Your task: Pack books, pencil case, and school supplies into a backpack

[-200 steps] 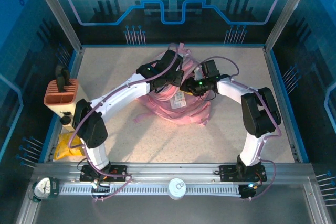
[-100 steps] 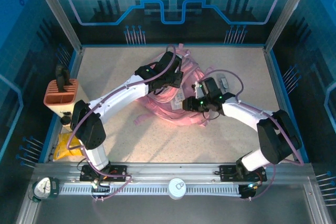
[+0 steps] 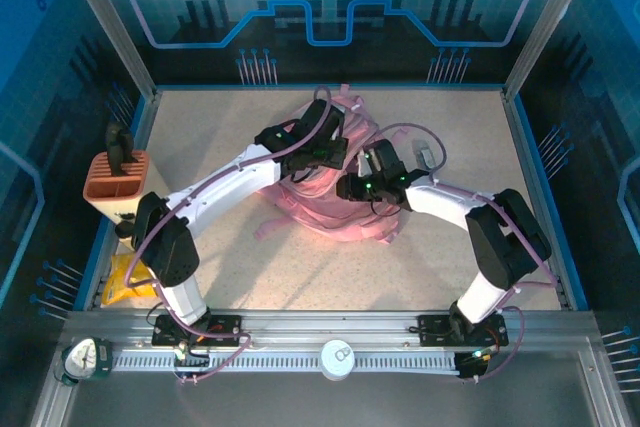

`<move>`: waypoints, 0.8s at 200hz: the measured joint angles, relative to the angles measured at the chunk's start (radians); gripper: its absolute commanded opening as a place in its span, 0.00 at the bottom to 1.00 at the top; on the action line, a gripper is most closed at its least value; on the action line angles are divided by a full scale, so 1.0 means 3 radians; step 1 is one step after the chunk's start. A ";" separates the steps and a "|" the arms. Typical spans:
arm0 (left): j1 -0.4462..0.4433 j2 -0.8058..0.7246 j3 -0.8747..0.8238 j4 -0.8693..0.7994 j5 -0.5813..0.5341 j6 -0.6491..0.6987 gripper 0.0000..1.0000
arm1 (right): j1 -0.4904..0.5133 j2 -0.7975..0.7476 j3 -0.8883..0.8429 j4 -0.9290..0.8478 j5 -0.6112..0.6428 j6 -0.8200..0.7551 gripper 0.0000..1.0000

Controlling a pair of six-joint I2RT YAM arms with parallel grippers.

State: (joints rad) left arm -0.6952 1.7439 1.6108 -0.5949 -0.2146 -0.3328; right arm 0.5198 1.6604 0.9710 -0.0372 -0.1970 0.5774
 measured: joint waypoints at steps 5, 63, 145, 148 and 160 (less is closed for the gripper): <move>0.0003 -0.0008 -0.0001 0.0000 0.0009 -0.0009 0.00 | -0.0017 -0.0003 0.0000 0.0029 0.0005 -0.0015 0.35; 0.0005 -0.0121 -0.0312 0.0226 0.0155 -0.0155 0.17 | -0.0036 -0.0593 -0.0478 0.0048 -0.0046 -0.0216 0.46; 0.0207 -0.1127 -0.1502 0.0706 0.0435 -0.0510 0.47 | -0.0031 -0.1705 -0.0777 -0.0614 0.0100 -0.0448 0.74; 0.0235 -0.1162 -0.1546 0.0722 0.0436 -0.0543 0.48 | -0.0027 -0.1695 -0.0769 -0.0633 0.0094 -0.0449 0.75; 0.0381 -0.1283 -0.1728 0.0787 0.0454 -0.0635 0.49 | 0.0020 -0.1634 -0.0748 -0.0703 0.0076 -0.0449 0.77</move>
State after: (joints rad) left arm -0.5808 1.3590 1.0924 -0.3588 -0.0784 -0.5232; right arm 0.5259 1.1702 0.7467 -0.2481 -0.1741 0.4427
